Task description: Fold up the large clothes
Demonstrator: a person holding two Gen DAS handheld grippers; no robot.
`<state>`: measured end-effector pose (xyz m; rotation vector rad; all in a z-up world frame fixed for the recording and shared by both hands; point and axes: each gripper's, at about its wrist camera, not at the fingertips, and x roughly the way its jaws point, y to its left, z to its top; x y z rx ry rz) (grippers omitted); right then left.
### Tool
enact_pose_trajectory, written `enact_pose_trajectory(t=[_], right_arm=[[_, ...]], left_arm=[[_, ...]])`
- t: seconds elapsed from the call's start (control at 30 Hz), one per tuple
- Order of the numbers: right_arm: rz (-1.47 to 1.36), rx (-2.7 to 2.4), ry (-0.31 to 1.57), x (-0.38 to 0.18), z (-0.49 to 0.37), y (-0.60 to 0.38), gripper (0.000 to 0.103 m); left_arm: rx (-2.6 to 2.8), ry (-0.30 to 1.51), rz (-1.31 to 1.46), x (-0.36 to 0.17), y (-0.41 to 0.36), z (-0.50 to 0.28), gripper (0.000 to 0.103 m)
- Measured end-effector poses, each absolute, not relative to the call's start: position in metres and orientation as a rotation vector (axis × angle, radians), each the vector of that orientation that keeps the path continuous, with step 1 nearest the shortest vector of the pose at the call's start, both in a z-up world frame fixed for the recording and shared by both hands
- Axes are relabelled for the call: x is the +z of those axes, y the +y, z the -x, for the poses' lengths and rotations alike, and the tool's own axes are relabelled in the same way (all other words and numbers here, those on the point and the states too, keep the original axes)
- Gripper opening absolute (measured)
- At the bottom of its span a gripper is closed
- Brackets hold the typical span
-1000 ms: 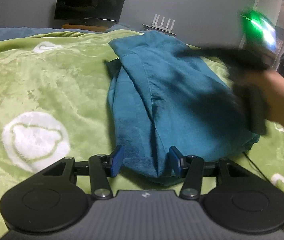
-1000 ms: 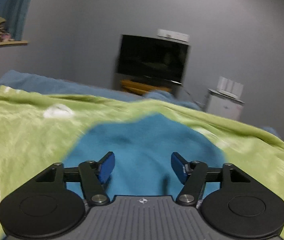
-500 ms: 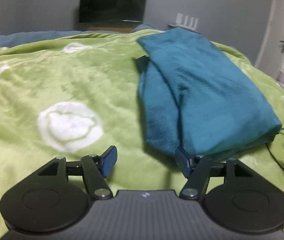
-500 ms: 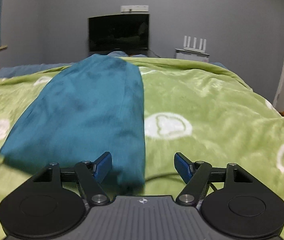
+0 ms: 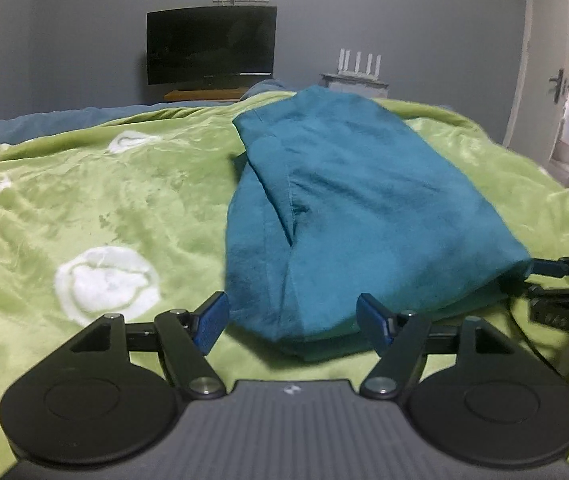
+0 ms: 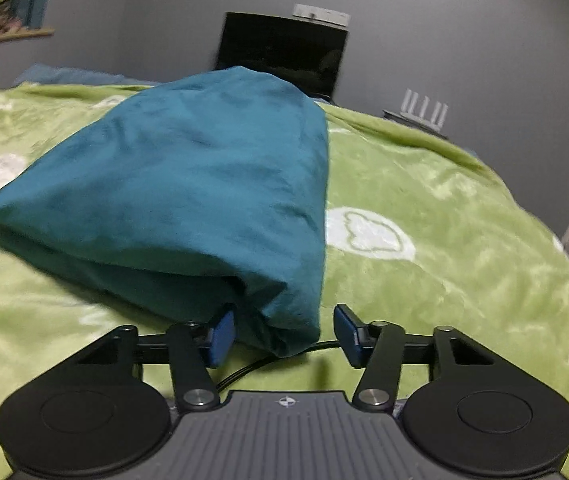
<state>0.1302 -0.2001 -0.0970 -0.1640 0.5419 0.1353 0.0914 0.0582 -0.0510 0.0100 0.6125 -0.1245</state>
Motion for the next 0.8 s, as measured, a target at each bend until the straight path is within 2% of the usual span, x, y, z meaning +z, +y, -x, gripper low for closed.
enact_pose_trajectory(t=[0.03,0.07,0.1,0.17,0.23,0.3,0.43,0.5,0.67,0.8], right_arm=[[0.135,0.145,0.535,-0.097,-0.132,-0.204,0.048],[0.108,0.156,0.54,-0.098,-0.135,-0.209,0.039],[0.072,0.175,0.549,-0.1,-0.137,-0.214,0.035],[-0.031,0.181,0.559,-0.103,-0.14,-0.228,0.034],[-0.17,0.183,0.588,-0.109,-0.143,-0.244,0.035],[-0.229,0.179,0.62,-0.114,-0.145,-0.253,0.041],[-0.262,0.181,0.628,-0.098,-0.128,-0.26,0.044],[-0.226,0.205,0.581,-0.082,-0.118,-0.255,0.051],[-0.184,0.262,0.426,-0.06,-0.117,-0.235,0.05],[-0.126,0.345,0.41,-0.067,-0.127,-0.222,0.045]], left_arm=[[-0.099,0.617,-0.028,-0.055,0.053,-0.096,0.069],[-0.068,0.622,-0.055,-0.06,0.048,-0.103,0.069],[-0.036,0.629,-0.084,-0.065,0.043,-0.108,0.07],[-0.026,0.644,-0.093,-0.076,0.041,-0.116,0.07],[-0.047,0.646,-0.073,-0.085,0.044,-0.12,0.076],[-0.043,0.65,-0.05,-0.09,0.051,-0.124,0.083],[-0.055,0.643,0.052,-0.082,0.069,-0.124,0.083],[-0.052,0.569,0.083,-0.064,0.073,-0.124,0.083],[-0.18,0.516,0.144,-0.018,0.057,-0.179,0.083],[-0.173,0.506,0.093,-0.009,0.019,-0.244,0.083]])
